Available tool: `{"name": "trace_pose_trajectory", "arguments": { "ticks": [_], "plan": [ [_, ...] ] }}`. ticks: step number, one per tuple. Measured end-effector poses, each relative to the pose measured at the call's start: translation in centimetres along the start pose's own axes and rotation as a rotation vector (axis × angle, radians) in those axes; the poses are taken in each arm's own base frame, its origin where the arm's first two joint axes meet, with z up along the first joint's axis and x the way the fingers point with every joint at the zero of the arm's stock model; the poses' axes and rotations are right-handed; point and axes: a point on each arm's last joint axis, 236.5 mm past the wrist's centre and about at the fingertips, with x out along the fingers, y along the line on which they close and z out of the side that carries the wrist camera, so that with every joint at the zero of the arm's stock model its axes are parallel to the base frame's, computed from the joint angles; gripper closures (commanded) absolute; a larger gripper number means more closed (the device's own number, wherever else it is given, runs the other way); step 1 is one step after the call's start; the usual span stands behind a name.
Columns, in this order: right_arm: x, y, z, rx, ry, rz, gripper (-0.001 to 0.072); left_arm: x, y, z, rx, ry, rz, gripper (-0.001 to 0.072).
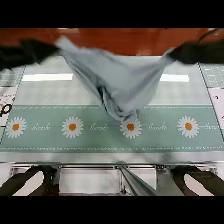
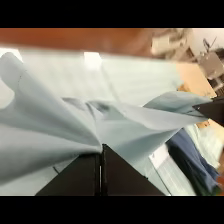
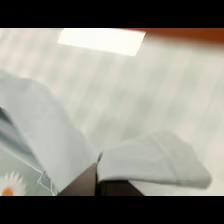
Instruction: Fold the shirts.
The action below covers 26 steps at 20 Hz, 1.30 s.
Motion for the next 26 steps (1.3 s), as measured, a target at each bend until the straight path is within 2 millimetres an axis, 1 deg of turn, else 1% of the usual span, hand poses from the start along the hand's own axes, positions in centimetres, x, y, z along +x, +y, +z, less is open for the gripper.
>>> {"name": "trace_pose_trajectory", "arguments": {
  "ticks": [1,2,3,5,6,7,9,11,13,15,17,19,20,21,23,25,26],
  "plan": [
    [-2.8,1.3,2.9,-0.054,-0.075,-0.023,0.0685,-1.6,-3.2,2.4,0.093,-0.054,-0.006,0.0691],
    [-5.7,2.6,5.1,-0.101,-0.146,-0.042,0.0685,-3.4,-6.2,4.3,0.181,-0.102,0.001,0.0691],
    [-8.7,4.0,6.9,-0.144,-0.215,-0.062,0.0685,-5.2,-9.4,5.8,0.267,-0.152,0.013,0.0691],
    [-14.0,6.3,8.6,-0.210,-0.325,-0.103,0.0685,-8.5,-14.3,7.0,0.403,-0.221,0.068,0.0691],
    [-16.5,7.3,8.9,-0.234,-0.374,-0.125,0.0685,-10.2,-16.4,7.2,0.462,-0.258,0.106,0.0691],
    [-18.6,8.0,8.9,-0.252,-0.411,-0.148,0.0685,-11.5,-18.1,7.0,0.508,-0.286,0.141,0.0691],
    [-22.8,9.3,8.6,-0.284,-0.489,-0.197,0.0685,-14.0,-21.2,6.1,0.596,-0.337,0.215,0.0691],
    [-26.3,10.2,7.8,-0.304,-0.547,-0.244,0.0685,-16.2,-24.1,4.9,0.675,-0.390,0.275,0.0691],
    [-28.6,10.4,6.8,-0.304,-0.571,-0.289,0.0685,-18.0,-26.4,3.8,0.727,-0.445,0.321,0.0691],
    [-30.0,10.3,5.5,-0.297,-0.569,-0.324,0.0685,-19.5,-27.9,3.0,0.756,-0.492,0.359,0.0691],
    [-30.1,9.6,4.1,-0.272,-0.526,-0.349,0.0685,-20.2,-28.3,2.5,0.762,-0.509,0.390,0.0691],
    [-29.2,8.7,3.1,-0.244,-0.473,-0.364,0.0685,-20.2,-27.5,2.2,0.741,-0.487,0.411,0.0691],
    [-28.5,8.1,2.7,-0.230,-0.445,-0.369,0.0685,-19.8,-26.5,2.1,0.719,-0.461,0.418,0.0691],
    [-27.5,7.4,2.3,-0.211,-0.414,-0.369,0.0685,-19.3,-25.1,2.1,0.689,-0.426,0.428,0.0691],
    [-24.7,5.7,1.5,-0.173,-0.335,-0.368,0.0685,-17.7,-21.4,2.3,0.601,-0.351,0.430,0.0691],
    [-21.2,3.7,0.9,-0.136,-0.254,-0.363,0.0685,-15.5,-16.9,2.4,0.497,-0.268,0.412,0.0691],
    [-19.2,2.6,0.6,-0.118,-0.210,-0.359,0.0685,-14.2,-14.2,2.5,0.440,-0.222,0.397,0.0690]
  ]
}}
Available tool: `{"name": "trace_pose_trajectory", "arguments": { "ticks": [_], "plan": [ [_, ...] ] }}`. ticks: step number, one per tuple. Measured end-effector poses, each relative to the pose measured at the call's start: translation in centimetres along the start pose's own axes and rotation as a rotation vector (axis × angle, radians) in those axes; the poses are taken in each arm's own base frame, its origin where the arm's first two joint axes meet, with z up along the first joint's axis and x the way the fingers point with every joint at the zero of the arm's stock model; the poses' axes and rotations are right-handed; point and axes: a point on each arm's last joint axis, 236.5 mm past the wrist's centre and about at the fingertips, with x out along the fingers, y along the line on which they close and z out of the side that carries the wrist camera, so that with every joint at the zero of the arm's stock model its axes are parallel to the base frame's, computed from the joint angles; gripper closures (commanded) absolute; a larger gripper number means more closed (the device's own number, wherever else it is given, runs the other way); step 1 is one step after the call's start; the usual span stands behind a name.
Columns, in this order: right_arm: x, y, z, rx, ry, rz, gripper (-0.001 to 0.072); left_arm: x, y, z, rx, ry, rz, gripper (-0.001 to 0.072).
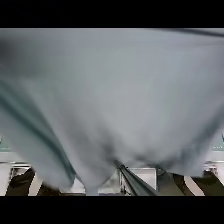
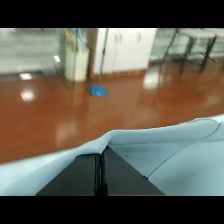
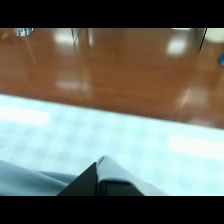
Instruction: Fold the shirts.
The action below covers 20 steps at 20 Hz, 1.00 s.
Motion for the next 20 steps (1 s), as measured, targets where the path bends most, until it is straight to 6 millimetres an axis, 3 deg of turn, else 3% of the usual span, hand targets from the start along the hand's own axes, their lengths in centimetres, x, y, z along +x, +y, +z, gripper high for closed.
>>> {"name": "trace_pose_trajectory", "arguments": {
  "ticks": [3,7,11,14,17,18,19,20],
  "plan": [
    [7.7,-1.2,-2.8,0.027,0.151,0.012,0.0685,6.5,5.3,-4.2,-0.147,0.132,-0.058,0.0691],
    [19.1,-3.3,-6.9,0.065,0.324,0.018,0.0685,16.8,13.1,-10.4,-0.317,0.253,-0.072,0.0690],
    [30.0,-6.2,-11.1,0.189,0.389,0.026,0.0685,26.4,19.2,-16.2,-0.418,0.314,-0.038,0.0691],
    [35.6,-8.6,-13.7,0.309,0.386,0.024,0.0684,31.5,21.2,-20.4,-0.484,0.362,-0.033,0.0691],
    [38.9,-10.3,-17.2,0.394,0.433,0.019,0.0682,34.3,20.9,-25.6,-0.574,0.463,-0.051,0.0676],
    [39.6,-10.5,-18.3,0.413,0.455,0.020,0.0577,34.7,20.4,-27.4,-0.592,0.511,-0.067,0.0498],
    [40.0,-10.6,-19.3,0.421,0.478,0.020,0.0331,34.8,19.9,-29.0,-0.610,0.557,-0.082,0.0201],
    [40.2,-10.8,-20.0,0.433,0.495,0.021,0.0290,34.7,19.2,-30.3,-0.637,0.602,-0.102,0.0197]
  ]
}}
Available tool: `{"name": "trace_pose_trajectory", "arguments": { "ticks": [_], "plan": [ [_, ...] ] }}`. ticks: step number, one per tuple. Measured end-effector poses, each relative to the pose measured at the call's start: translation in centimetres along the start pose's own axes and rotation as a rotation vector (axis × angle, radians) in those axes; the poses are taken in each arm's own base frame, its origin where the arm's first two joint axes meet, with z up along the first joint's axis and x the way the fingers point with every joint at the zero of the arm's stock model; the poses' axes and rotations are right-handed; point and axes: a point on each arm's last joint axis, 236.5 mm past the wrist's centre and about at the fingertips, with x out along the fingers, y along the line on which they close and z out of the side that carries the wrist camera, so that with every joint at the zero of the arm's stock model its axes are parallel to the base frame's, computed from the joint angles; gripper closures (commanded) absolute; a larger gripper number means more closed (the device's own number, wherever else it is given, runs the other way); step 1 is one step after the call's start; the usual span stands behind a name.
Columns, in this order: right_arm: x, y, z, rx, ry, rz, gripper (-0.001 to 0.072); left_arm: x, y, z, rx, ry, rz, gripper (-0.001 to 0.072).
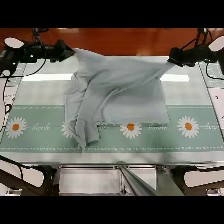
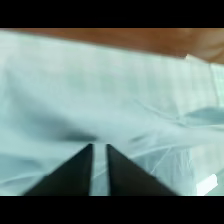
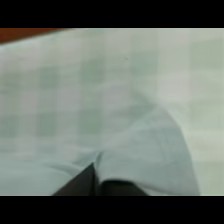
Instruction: Fold the shirts.
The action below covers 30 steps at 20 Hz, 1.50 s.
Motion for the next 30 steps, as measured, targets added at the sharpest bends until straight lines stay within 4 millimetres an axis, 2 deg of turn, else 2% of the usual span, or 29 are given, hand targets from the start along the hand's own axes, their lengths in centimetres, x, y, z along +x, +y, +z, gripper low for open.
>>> {"name": "trace_pose_trajectory", "arguments": {
  "ticks": [2,3,6,8,10,11,12,14,16,18,21,23,30],
  "plan": [
    [0.2,-0.3,-0.1,0.021,0.018,0.010,0.0290,0.3,0.7,-2.5,-0.031,0.112,-0.002,0.0198],
    [-0.2,-0.5,0.0,0.029,0.029,0.016,0.0292,-0.2,0.9,-3.6,-0.050,0.172,0.001,0.0198],
    [-3.4,-3.0,0.5,0.064,0.068,0.000,0.0298,-4.4,3.8,-5.5,-0.105,0.298,0.109,0.0198],
    [-6.1,-5.2,-0.8,0.109,0.126,-0.017,0.0298,-8.5,5.2,-6.0,-0.118,0.329,0.193,0.0199],
    [-7.8,-7.5,-3.8,0.168,0.188,-0.046,0.0298,-12.7,6.6,-7.5,-0.133,0.345,0.273,0.0199],
    [-8.2,-8.3,-5.9,0.202,0.217,-0.056,0.0298,-14.4,7.5,-9.0,-0.157,0.360,0.304,0.0199],
    [-8.3,-8.5,-8.2,0.236,0.249,-0.054,0.0297,-15.9,8.4,-10.7,-0.190,0.373,0.332,0.0199],
    [-8.2,-8.3,-12.8,0.285,0.278,-0.028,0.0298,-17.7,9.2,-15.5,-0.288,0.401,0.332,0.0199],
    [-8.4,-6.9,-16.6,0.314,0.277,0.026,0.0298,-18.1,9.8,-20.4,-0.394,0.392,0.318,0.0199],
    [-8.7,-5.9,-19.4,0.324,0.261,0.058,0.0298,-17.7,10.2,-25.4,-0.502,0.400,0.308,0.0200],
    [-9.3,-4.7,-22.0,0.316,0.249,0.089,0.0298,-16.4,10.6,-30.8,-0.646,0.399,0.293,0.0201],
    [-9.5,-4.3,-22.8,0.309,0.242,0.100,0.0298,-15.3,10.2,-32.4,-0.699,0.373,0.252,0.0201],
    [-9.8,-3.7,-23.7,0.301,0.240,0.117,0.0298,-12.1,9.7,-33.0,-0.746,0.315,0.189,0.0201]
  ]
}}
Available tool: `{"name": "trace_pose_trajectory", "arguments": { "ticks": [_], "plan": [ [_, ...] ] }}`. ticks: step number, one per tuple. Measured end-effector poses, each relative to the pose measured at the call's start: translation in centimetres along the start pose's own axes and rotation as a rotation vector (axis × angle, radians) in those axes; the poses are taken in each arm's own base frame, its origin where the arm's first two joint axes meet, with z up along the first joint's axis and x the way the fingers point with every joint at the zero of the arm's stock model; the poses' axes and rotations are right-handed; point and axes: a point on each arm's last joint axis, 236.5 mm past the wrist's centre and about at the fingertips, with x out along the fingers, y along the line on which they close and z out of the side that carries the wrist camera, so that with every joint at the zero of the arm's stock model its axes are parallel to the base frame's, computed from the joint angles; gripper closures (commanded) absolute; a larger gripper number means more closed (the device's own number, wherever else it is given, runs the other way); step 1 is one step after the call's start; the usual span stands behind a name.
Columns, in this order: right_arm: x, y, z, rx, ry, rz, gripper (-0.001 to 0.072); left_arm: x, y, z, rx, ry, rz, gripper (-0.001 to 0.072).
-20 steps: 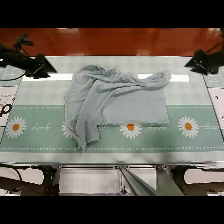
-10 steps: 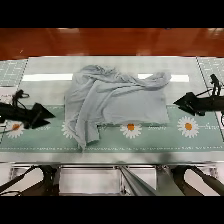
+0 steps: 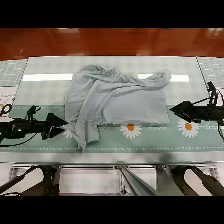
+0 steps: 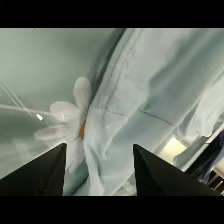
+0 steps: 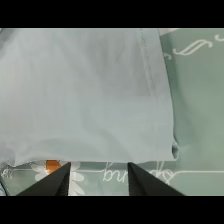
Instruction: Fold the shirts.
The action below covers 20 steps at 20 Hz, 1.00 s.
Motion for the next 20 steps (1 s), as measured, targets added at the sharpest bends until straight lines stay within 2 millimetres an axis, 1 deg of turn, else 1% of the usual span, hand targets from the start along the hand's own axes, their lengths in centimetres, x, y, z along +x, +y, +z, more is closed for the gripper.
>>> {"name": "trace_pose_trajectory", "arguments": {
  "ticks": [2,3,4,5,6,9,10,12,13,15,17,20],
  "plan": [
    [0.0,0.0,0.0,0.000,-0.001,0.001,0.0298,0.9,-0.4,0.0,-0.004,0.005,-0.007,0.0204],
    [0.0,0.0,0.0,0.000,-0.001,0.001,0.0298,1.3,-0.7,0.3,-0.005,-0.006,-0.013,0.0240],
    [0.0,0.0,0.0,-0.002,-0.002,0.001,0.0298,1.7,-0.9,0.5,0.000,-0.016,-0.011,0.0418],
    [0.0,0.0,0.0,-0.002,-0.003,0.001,0.0298,2.1,-0.7,1.0,0.013,-0.036,0.005,0.0660],
    [0.0,0.0,0.0,-0.002,-0.003,0.000,0.0298,2.4,-0.6,1.3,0.030,-0.053,0.022,0.0690],
    [-0.2,-0.2,0.1,-0.002,-0.006,-0.006,0.0298,3.1,-1.3,1.4,0.092,-0.058,0.029,0.0690],
    [-0.3,-0.7,0.0,0.003,-0.004,-0.016,0.0298,3.1,-1.6,1.5,0.112,-0.058,0.031,0.0690],
    [-0.9,-2.4,0.0,0.024,-0.003,-0.056,0.0298,2.8,-2.2,2.0,0.156,-0.068,0.037,0.0690],
    [-1.2,-3.8,-0.4,0.052,0.003,-0.087,0.0298,2.5,-2.8,2.1,0.179,-0.071,0.035,0.0690],
    [-1.2,-6.2,-1.7,0.121,0.026,-0.128,0.0298,1.9,-3.9,2.4,0.224,-0.080,0.029,0.0690],
    [-0.5,-7.5,-3.4,0.180,0.054,-0.137,0.0298,1.2,-4.9,2.8,0.261,-0.099,0.023,0.0690],
    [0.6,-8.3,-4.2,0.235,0.064,-0.118,0.0298,0.5,-6.0,3.3,0.293,-0.116,0.015,0.0690]
  ]
}}
